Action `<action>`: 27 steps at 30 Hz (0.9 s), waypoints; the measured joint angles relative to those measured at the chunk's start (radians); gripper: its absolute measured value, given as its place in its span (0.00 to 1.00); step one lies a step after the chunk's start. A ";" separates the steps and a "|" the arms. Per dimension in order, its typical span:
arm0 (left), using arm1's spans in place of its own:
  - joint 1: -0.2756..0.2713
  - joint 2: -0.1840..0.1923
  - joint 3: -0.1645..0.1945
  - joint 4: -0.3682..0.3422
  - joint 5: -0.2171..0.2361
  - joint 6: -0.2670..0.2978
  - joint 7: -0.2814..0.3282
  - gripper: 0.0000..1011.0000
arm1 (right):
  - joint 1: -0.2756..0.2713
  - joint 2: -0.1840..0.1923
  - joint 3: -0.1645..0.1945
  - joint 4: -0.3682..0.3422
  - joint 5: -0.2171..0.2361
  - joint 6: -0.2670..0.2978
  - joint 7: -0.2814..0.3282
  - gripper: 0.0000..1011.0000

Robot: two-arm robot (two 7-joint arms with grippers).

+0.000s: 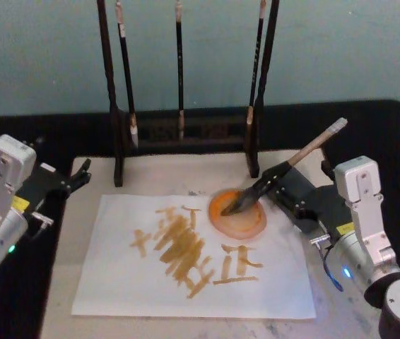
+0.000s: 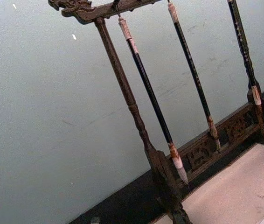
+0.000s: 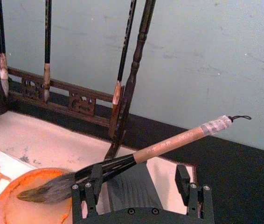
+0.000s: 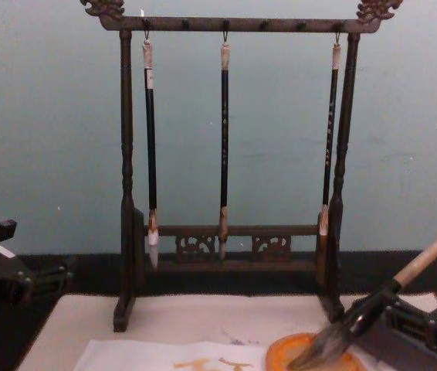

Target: Pick up the brush from the inkstone, write on the paper, then place the brush back to its original position.

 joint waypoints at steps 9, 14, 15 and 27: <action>0.000 0.000 0.000 0.000 0.000 0.000 0.000 1.00 | 0.002 -0.019 0.006 0.021 -0.040 0.004 -0.004 0.99; 0.000 0.000 0.000 0.000 0.000 0.000 0.000 1.00 | -0.002 -0.027 0.017 0.022 -0.051 0.008 -0.002 0.99; 0.000 0.000 0.000 0.000 0.000 0.000 0.000 1.00 | -0.002 -0.027 0.017 0.022 -0.051 0.008 -0.002 0.99; 0.000 0.000 0.000 0.000 0.000 0.000 0.000 1.00 | -0.002 -0.026 0.016 0.021 -0.050 0.009 -0.001 0.99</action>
